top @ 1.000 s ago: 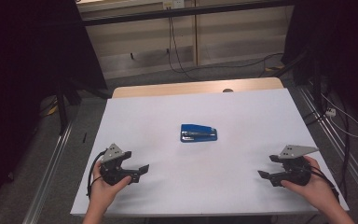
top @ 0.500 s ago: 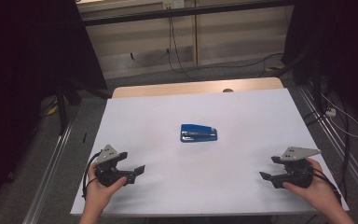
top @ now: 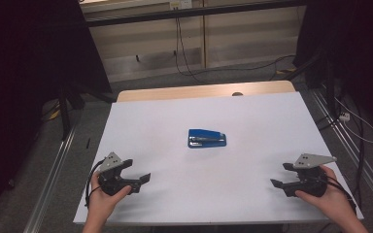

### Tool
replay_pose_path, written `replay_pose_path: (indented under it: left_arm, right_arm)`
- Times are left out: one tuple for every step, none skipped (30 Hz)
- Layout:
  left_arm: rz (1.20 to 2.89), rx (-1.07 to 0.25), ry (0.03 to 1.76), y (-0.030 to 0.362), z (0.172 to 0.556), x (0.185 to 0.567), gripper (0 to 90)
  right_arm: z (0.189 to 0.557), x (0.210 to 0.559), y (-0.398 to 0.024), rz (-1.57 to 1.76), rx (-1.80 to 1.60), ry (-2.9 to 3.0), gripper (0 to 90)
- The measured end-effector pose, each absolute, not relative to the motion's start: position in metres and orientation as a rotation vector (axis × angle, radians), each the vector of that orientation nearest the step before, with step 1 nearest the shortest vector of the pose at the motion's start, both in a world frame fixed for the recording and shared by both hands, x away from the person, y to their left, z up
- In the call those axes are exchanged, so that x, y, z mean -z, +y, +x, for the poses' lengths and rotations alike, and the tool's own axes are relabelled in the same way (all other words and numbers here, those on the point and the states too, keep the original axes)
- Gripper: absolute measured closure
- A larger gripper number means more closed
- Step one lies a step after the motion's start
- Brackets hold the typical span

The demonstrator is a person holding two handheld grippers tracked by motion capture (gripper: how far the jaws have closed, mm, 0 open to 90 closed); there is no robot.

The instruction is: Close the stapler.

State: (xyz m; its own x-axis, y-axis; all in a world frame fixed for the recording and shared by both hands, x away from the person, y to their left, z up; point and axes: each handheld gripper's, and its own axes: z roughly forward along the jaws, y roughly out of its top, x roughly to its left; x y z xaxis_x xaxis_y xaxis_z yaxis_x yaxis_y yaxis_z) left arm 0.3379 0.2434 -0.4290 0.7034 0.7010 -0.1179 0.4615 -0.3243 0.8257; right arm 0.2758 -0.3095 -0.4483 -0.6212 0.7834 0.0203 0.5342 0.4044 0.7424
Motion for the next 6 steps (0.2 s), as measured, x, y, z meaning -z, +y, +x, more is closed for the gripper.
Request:
replay_pose_path:
  left_arm:
    - [1.981,-0.324,0.893,0.244,0.3381,0.4288,9.0]
    - [1.978,-0.326,0.899,0.2445,0.338,0.4288,8.9]
    - [1.978,-0.328,0.903,0.245,0.338,0.4287,8.9]
    - [1.978,-0.33,0.904,0.2456,0.338,0.4287,8.9]
    - [1.98,-0.331,0.902,0.2462,0.3382,0.4287,8.9]
    - [1.98,-0.332,0.902,0.2464,0.3381,0.4288,8.9]
  right_arm:
    - [0.2756,0.4482,-0.31,1.144,-1.054,2.333,25.2]
    - [0.2754,0.4483,-0.3104,1.143,-1.057,2.333,25.2]
    - [0.2752,0.4484,-0.3108,1.147,-1.059,2.328,25.2]
    - [0.2751,0.4484,-0.3109,1.15,-1.06,2.329,25.2]
    - [0.2751,0.4485,-0.3111,1.148,-1.062,2.328,25.2]
    - [0.2751,0.4485,-0.311,1.149,-1.062,2.326,25.0]
